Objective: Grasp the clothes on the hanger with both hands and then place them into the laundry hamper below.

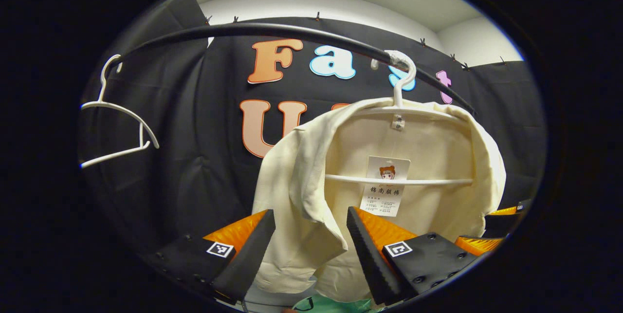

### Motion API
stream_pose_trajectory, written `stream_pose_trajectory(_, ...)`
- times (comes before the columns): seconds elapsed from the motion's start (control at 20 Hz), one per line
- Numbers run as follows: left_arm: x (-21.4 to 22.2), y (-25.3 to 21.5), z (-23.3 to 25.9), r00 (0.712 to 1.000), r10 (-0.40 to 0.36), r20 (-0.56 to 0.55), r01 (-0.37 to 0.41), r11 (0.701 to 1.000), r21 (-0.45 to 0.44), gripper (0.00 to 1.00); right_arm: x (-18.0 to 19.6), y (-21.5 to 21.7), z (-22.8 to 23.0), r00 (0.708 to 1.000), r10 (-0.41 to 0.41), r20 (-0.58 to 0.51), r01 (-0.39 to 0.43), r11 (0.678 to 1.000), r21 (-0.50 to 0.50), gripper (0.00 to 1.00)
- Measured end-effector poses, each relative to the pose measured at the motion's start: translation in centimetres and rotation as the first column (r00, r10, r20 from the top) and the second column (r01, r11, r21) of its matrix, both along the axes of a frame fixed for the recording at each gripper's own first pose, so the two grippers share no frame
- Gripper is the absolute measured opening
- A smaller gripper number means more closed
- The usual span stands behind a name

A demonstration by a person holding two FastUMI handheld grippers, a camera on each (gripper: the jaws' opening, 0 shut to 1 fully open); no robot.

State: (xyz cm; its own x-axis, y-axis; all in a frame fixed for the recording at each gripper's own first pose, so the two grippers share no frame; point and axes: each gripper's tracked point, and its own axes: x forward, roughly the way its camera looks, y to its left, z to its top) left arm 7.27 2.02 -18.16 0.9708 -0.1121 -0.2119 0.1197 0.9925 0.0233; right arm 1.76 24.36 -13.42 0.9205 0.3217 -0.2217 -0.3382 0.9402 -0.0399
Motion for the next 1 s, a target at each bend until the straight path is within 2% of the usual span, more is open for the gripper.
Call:
stream_pose_trajectory(0.3,3.9,-0.9,-2.0,0.999,-0.044,-0.011,0.043,0.998,-0.037,0.97,1.5,0.3,-1.5,0.998,-0.064,-0.020,0.064,0.998,-0.005,0.76)
stream_pose_trajectory(0.4,3.7,-0.9,-2.2,0.998,-0.058,-0.011,0.058,0.998,-0.039,0.97,1.7,-0.1,-1.3,0.995,-0.097,-0.008,0.097,0.995,0.007,0.66)
stream_pose_trajectory(0.55,3.2,-0.7,-2.8,0.997,-0.066,-0.038,0.065,0.997,-0.038,0.96,2.3,-0.5,-1.2,0.990,-0.144,-0.008,0.144,0.989,0.031,0.47)
stream_pose_trajectory(0.6,3.5,-1.0,-3.1,0.996,-0.080,-0.042,0.077,0.996,-0.049,0.84,2.2,-0.7,-1.2,0.988,-0.154,-0.010,0.154,0.987,0.037,0.44)
stream_pose_trajectory(0.65,3.7,-1.3,-3.3,0.995,-0.091,-0.047,0.089,0.994,-0.058,0.84,2.2,-0.8,-1.0,0.988,-0.157,-0.009,0.157,0.987,0.040,0.39)
stream_pose_trajectory(0.7,3.9,-1.6,-3.7,0.993,-0.106,-0.056,0.102,0.993,-0.064,0.77,2.1,-0.8,-0.8,0.987,-0.162,-0.007,0.162,0.986,0.040,0.37)
stream_pose_trajectory(0.75,3.9,-1.5,-3.9,0.992,-0.110,-0.064,0.106,0.992,-0.065,0.77,2.2,-0.8,-0.6,0.987,-0.163,-0.006,0.163,0.986,0.041,0.31)
stream_pose_trajectory(0.8,4.0,-1.6,-4.0,0.991,-0.117,-0.063,0.113,0.991,-0.069,0.70,2.1,-0.8,-0.5,0.986,-0.165,-0.005,0.165,0.985,0.041,0.29)
stream_pose_trajectory(0.9,4.0,-1.5,-4.2,0.989,-0.131,-0.069,0.126,0.989,-0.072,0.37,1.9,-0.9,-0.4,0.986,-0.165,-0.005,0.165,0.985,0.046,0.24)
stream_pose_trajectory(0.95,3.7,-1.6,-4.3,0.985,-0.148,-0.086,0.141,0.987,-0.078,0.38,1.8,-0.8,-0.2,0.987,-0.162,-0.004,0.162,0.986,0.050,0.21)
stream_pose_trajectory(1.0,3.3,-1.7,-4.7,0.982,-0.157,-0.102,0.148,0.985,-0.094,0.37,1.6,-0.7,-0.1,0.987,-0.159,-0.004,0.159,0.986,0.052,0.10)
